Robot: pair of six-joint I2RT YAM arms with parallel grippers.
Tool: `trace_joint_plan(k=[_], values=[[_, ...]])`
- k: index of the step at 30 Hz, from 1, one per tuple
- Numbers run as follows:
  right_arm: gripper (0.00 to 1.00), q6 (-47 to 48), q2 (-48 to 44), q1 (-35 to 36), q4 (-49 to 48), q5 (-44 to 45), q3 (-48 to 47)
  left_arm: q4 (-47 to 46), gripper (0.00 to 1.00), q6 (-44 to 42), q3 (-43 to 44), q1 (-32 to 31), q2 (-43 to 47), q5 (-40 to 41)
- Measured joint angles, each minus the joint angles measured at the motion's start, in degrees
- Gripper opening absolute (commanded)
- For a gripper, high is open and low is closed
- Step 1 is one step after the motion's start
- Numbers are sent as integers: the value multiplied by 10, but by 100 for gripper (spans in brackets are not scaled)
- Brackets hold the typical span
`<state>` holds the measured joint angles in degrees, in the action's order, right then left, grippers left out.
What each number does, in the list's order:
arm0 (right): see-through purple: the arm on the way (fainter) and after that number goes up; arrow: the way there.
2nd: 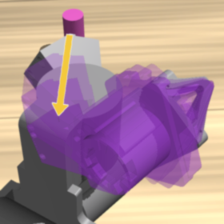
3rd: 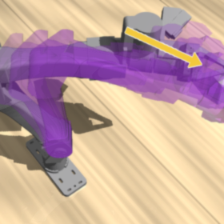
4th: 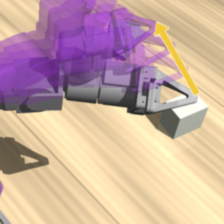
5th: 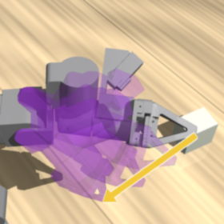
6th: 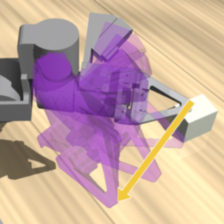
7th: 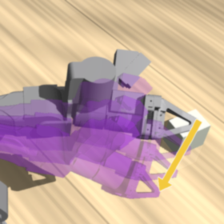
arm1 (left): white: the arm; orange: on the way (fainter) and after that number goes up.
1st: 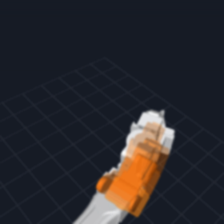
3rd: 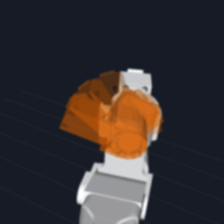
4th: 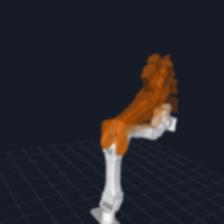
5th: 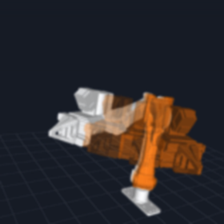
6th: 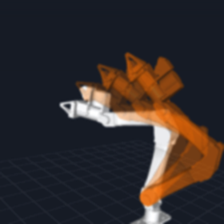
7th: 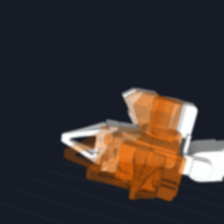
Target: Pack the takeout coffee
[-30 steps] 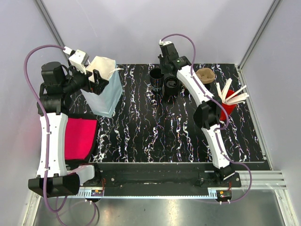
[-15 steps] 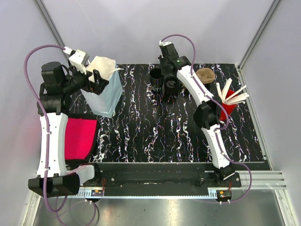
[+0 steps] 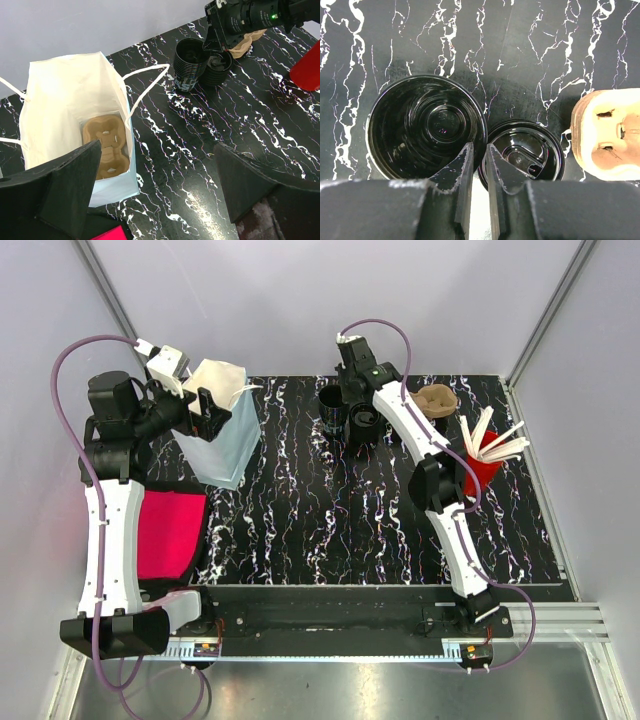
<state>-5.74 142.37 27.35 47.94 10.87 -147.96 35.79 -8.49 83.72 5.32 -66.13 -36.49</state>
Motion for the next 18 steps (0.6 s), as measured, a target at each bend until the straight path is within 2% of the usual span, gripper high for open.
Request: trace_joint_plan(k=[18], values=[[20, -1, 0, 0, 0, 1, -10, -6, 99, 0, 0, 0, 0, 0]])
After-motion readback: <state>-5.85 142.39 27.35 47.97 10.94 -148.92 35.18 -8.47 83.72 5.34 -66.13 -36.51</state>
